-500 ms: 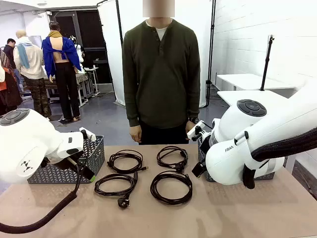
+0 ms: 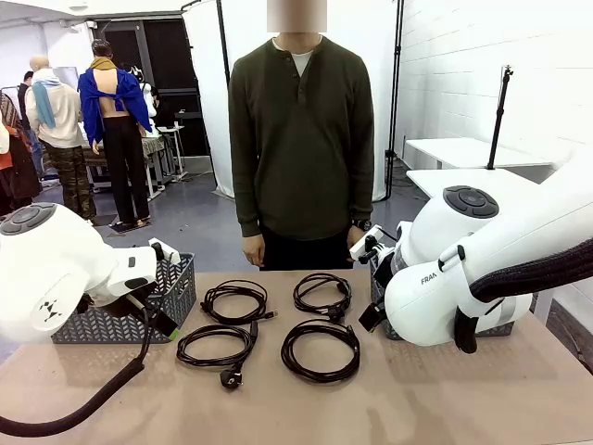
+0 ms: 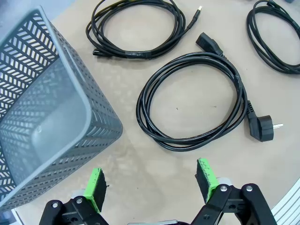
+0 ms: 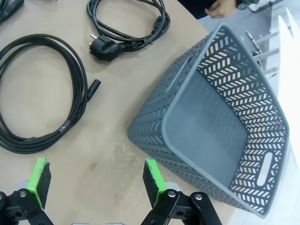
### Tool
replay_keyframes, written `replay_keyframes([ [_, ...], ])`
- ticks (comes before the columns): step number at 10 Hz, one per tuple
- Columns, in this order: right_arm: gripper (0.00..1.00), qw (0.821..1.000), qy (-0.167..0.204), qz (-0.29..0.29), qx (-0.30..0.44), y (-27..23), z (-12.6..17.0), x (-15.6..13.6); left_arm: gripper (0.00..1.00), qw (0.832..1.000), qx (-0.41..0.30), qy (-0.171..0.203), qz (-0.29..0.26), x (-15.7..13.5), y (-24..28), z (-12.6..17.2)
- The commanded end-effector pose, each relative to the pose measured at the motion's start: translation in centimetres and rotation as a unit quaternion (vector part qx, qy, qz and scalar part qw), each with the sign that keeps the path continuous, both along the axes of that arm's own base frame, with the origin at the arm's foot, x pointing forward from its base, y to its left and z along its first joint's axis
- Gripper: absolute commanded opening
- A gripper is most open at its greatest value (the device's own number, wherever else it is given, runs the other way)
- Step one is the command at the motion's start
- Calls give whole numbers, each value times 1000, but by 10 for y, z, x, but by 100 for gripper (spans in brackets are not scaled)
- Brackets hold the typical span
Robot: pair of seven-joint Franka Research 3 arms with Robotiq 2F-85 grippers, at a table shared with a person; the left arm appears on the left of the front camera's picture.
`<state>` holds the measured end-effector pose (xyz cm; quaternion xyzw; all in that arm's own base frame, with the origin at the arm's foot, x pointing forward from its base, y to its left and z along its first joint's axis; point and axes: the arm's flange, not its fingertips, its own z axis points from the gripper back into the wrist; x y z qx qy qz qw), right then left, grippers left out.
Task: Organize the cables according to human instructions.
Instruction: Pick up a bundle of cables and place it in the basket indicated by the human.
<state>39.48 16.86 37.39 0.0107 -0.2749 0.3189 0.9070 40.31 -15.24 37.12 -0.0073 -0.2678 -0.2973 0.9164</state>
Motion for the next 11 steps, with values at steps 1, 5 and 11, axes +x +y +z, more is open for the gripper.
replay_keyframes([
  [1,100,1000,0,0,0,0,0,0,100,1000,-1,0,1,0,1,0],
  [5,100,1000,0,0,0,0,0,0,100,1000,-1,0,1,0,1,0],
  [11,100,999,1,31,28,-11,38,-6,100,999,-13,-23,-34,-12,13,38],
])
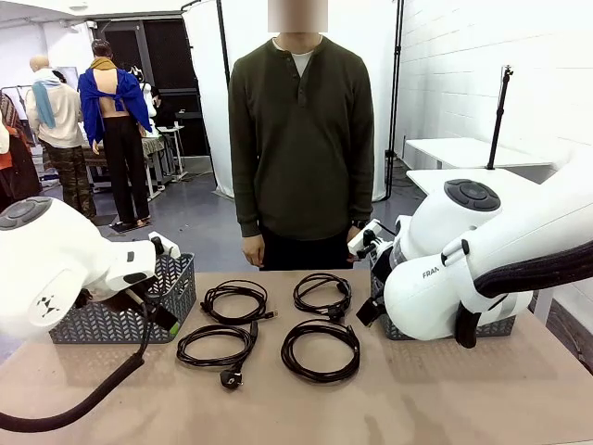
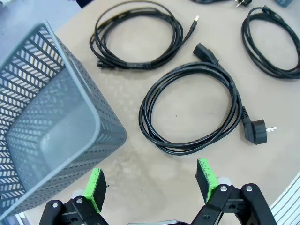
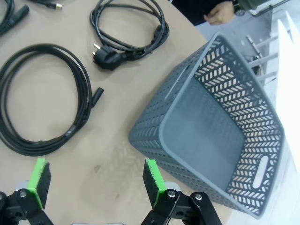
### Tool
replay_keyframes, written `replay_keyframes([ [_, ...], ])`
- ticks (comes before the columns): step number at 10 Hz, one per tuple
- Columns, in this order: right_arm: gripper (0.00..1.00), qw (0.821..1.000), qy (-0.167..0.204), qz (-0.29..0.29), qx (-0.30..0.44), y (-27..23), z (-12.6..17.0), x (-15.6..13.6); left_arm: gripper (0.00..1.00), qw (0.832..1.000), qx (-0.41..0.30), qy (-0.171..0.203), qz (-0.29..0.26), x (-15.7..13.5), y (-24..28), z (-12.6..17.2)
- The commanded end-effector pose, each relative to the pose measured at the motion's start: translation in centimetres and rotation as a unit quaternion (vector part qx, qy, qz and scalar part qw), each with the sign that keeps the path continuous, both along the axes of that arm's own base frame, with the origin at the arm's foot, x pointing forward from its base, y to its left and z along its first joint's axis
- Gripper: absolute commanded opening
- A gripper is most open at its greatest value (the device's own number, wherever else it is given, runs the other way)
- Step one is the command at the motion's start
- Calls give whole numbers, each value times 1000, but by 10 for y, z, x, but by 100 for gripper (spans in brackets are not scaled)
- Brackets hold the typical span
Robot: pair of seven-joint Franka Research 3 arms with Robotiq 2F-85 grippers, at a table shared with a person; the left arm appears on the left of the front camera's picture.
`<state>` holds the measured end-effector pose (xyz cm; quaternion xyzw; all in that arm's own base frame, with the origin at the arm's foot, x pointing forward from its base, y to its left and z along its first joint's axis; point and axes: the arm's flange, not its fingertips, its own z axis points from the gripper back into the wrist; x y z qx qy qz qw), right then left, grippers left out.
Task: Organize the cables according to human instructions.
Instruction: Pick up a bundle of cables and place it in the basket indicated by the human.
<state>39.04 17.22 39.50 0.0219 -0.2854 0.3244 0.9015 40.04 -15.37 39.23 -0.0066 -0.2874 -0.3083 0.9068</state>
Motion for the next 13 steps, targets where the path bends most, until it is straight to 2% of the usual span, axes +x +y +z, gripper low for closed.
replay_keyframes([
  [1,100,999,12,41,28,-22,31,-5,100,999,-18,-3,-43,-14,21,28],
  [3,100,994,22,90,51,-40,57,-12,100,994,-31,8,-102,-22,37,49],
  [5,100,987,15,140,76,-61,77,-21,100,986,-65,16,-155,-27,54,68],
  [8,100,977,11,178,114,-91,86,-25,100,975,-80,6,-208,-37,73,79],
  [11,100,974,10,181,136,-109,85,-25,100,967,-89,-3,-238,-37,92,84],
  [13,100,970,10,190,149,-108,84,-25,100,968,-87,-2,-234,-36,97,84],
])
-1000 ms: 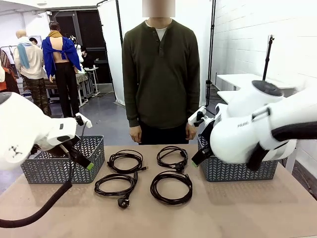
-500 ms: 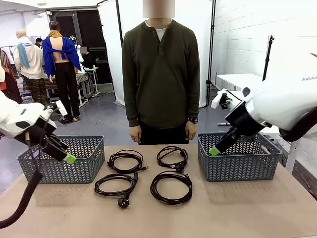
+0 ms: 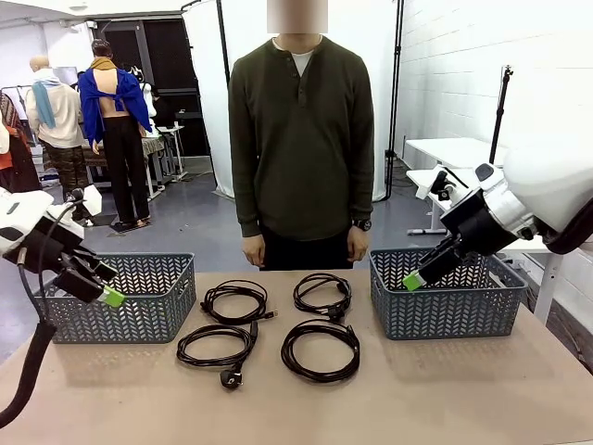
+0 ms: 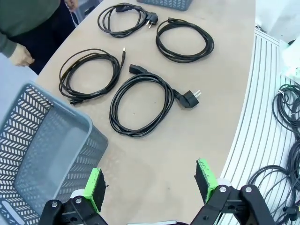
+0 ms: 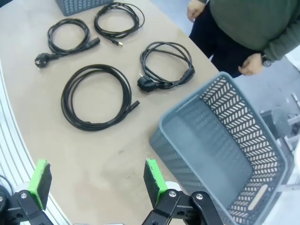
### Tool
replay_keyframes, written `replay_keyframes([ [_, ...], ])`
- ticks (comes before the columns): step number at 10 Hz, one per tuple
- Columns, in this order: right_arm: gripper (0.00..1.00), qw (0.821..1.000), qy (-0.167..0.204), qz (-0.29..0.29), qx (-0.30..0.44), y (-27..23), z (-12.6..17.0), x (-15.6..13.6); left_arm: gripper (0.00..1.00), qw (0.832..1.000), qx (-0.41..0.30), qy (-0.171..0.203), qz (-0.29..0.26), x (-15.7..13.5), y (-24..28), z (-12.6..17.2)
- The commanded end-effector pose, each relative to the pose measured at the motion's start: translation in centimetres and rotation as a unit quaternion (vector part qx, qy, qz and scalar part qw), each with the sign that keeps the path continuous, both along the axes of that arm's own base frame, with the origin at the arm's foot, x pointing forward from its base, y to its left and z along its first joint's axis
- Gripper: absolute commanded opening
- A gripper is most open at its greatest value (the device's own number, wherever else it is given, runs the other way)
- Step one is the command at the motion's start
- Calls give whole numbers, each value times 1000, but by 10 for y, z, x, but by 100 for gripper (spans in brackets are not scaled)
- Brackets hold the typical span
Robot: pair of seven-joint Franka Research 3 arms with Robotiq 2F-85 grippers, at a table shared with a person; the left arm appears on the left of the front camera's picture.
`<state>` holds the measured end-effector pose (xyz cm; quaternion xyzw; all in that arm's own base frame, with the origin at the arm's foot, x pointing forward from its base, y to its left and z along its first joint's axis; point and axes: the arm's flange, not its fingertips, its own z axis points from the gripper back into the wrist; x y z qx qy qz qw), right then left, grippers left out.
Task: Organize the cables according to human instructions.
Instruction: Pick up a bundle of cables and place it in the basket indicated by the human.
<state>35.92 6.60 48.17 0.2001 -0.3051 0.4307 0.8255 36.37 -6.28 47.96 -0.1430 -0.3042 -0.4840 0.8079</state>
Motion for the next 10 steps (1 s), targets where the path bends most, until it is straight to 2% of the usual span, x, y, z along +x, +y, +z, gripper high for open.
replay_keyframes([
  [1,100,1000,-4,15,10,1,-3,7,100,1000,2,-1,1,0,-4,1],
  [2,100,1000,0,0,0,0,0,0,100,1000,2,-1,1,0,-4,1],
  [10,100,1000,0,0,0,0,0,0,100,1000,2,-1,1,0,-4,1],
])
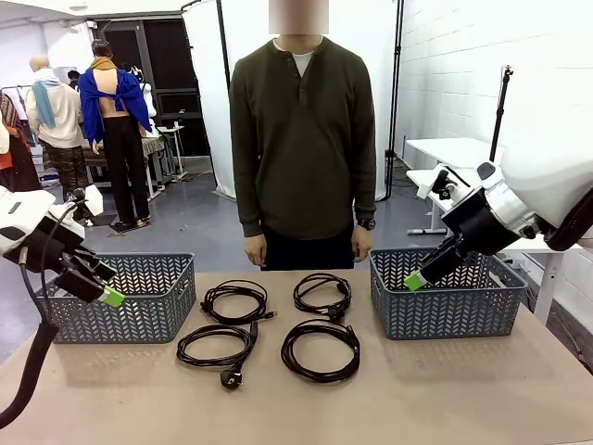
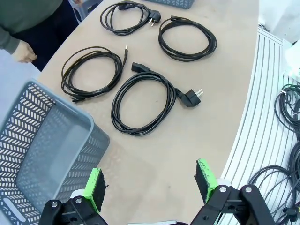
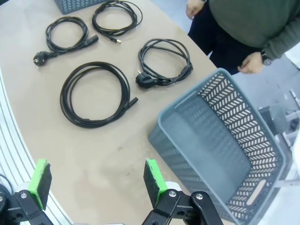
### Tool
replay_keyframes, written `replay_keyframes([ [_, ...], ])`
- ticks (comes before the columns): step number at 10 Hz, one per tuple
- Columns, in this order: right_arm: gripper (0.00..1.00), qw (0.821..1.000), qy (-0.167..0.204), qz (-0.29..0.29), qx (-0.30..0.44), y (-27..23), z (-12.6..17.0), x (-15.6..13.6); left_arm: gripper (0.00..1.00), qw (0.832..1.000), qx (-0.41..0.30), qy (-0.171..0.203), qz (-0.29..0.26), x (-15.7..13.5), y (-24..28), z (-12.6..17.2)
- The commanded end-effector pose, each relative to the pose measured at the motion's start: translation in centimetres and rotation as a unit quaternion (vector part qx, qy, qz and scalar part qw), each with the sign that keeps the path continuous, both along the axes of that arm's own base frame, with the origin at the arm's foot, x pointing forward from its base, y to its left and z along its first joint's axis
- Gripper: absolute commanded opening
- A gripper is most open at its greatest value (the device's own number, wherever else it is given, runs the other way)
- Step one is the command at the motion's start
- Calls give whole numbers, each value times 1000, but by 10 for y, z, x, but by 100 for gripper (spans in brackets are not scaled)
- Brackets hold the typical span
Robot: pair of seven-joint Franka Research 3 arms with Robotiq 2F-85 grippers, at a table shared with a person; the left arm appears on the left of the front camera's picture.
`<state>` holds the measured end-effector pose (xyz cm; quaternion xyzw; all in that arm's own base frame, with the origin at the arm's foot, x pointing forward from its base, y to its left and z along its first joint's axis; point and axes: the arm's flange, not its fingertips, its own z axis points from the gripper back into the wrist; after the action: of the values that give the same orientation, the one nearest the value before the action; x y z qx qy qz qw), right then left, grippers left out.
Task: Organize the cables according to human instructions.
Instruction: Pick up a bundle of cables and place it in the basket indicated by the human.
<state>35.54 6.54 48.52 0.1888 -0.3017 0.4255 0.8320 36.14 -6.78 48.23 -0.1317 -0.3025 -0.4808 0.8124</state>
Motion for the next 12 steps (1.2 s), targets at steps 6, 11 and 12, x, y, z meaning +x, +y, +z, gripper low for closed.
replay_keyframes([
  [6,100,1000,-1,10,10,1,-4,4,100,1000,-8,1,-7,2,1,-2],
  [11,100,1000,-1,10,10,1,-4,4,100,1000,-8,1,-7,2,1,-2],
  [12,100,1000,-1,10,10,1,-4,4,100,1000,-8,1,-7,2,1,-2],
])
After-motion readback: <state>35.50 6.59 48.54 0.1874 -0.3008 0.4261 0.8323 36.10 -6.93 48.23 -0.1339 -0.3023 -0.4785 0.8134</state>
